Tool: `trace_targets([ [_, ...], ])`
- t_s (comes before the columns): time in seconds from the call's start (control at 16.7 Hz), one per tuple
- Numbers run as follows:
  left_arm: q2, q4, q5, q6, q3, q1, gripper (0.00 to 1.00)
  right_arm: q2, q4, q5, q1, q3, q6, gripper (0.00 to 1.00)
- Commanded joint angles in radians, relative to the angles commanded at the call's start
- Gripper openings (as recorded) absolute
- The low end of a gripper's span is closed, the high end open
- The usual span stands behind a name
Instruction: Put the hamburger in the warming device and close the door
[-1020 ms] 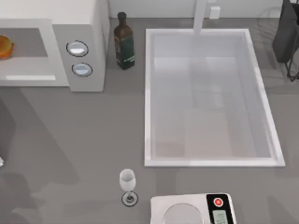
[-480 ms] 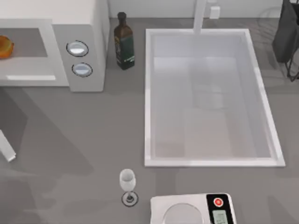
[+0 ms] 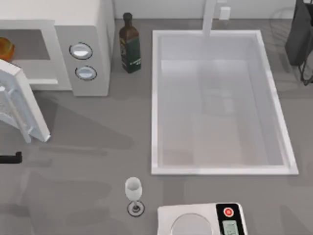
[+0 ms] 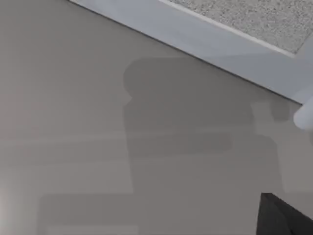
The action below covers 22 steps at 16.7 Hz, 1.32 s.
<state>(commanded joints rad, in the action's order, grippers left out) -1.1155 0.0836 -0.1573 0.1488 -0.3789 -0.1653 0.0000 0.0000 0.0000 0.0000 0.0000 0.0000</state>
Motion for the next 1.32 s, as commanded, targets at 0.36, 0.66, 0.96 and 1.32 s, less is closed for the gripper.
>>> trace_targets([
  [0.36, 0.060, -0.007, 0.083, -0.087, 0.037, 0.092, 0.00, 0.000, 0.000, 0.000, 0.000, 0.000, 0.000, 1.00],
  [0.66, -0.018, -0.048, 0.083, -0.090, -0.027, 0.095, 0.00, 0.000, 0.000, 0.000, 0.000, 0.000, 0.000, 1.00],
  [0.96, -0.279, -0.128, 0.092, -0.098, -0.151, 0.111, 0.00, 0.000, 0.000, 0.000, 0.000, 0.000, 0.000, 1.00],
  [1.32, -0.452, -0.215, 0.103, -0.108, -0.267, 0.128, 0.00, 0.000, 0.000, 0.000, 0.000, 0.000, 0.000, 1.00],
])
